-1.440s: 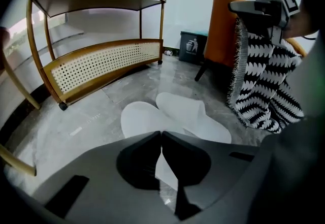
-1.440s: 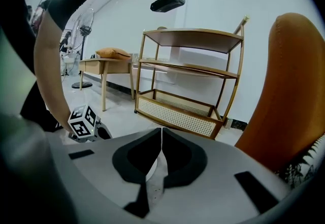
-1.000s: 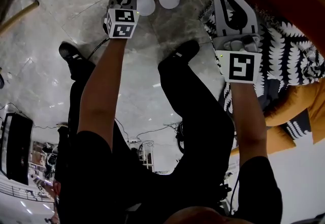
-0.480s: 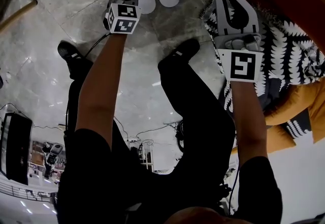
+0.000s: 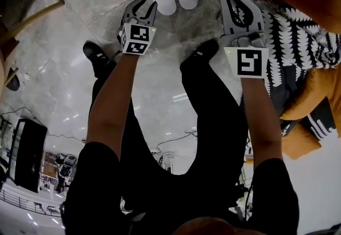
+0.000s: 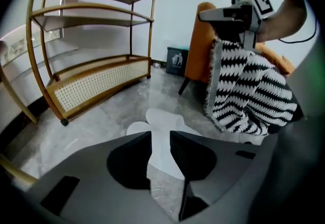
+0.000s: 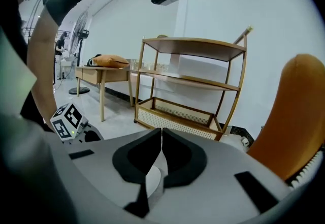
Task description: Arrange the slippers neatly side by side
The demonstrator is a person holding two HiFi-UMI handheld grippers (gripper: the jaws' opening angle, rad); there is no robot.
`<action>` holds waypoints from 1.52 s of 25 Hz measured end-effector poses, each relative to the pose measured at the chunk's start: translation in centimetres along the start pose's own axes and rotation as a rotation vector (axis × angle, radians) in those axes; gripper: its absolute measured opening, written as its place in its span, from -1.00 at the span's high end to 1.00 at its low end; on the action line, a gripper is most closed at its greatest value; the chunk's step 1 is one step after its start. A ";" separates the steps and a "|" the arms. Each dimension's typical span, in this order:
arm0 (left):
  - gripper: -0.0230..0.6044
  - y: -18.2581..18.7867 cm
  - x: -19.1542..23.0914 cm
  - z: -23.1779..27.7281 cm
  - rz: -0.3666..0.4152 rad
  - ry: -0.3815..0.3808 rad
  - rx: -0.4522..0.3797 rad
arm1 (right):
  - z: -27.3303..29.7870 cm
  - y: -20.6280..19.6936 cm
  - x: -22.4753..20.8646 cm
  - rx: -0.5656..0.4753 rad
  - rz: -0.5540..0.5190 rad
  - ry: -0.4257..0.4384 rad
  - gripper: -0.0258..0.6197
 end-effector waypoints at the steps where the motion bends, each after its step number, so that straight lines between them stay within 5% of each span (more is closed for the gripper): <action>1: 0.55 1.5 0.5 -1.7 0.008 0.006 -0.043 | -0.3 1.2 0.4 -0.008 0.004 -0.003 0.82; 5: 0.74 8.9 3.1 -9.7 -0.004 0.048 -0.227 | -1.7 7.8 2.7 -0.092 0.034 -0.014 0.82; 9: 0.85 17.4 5.3 -19.8 0.022 0.087 -0.374 | -4.6 13.9 6.0 -0.009 -0.092 0.043 0.82; 13: 0.88 26.2 8.3 -30.0 0.045 0.127 -0.533 | -6.9 24.1 8.4 -0.170 0.077 0.069 0.82; 19: 0.88 35.4 13.0 -46.5 -0.066 0.164 -0.745 | -12.0 36.9 12.6 -0.197 0.207 0.175 0.83; 27: 0.88 40.6 16.6 -63.2 0.045 0.131 -0.866 | -17.4 52.4 16.6 -0.368 0.241 0.017 0.83; 34: 0.88 40.8 18.2 -73.4 0.095 0.098 -0.877 | -23.3 59.4 17.8 -0.404 0.163 -0.064 0.83; 38: 0.88 39.6 17.2 -76.8 0.040 0.109 -0.907 | -26.9 60.1 17.6 -0.428 0.170 -0.059 0.83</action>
Point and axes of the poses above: the fingertips, and each gripper's own axes: z forward along the fingers, x to its left, y out of its top, the point moved 3 cm from there along -z, backward along the fingers, and after that the axes turned 8 degrees about z, right-handed, at the moved point
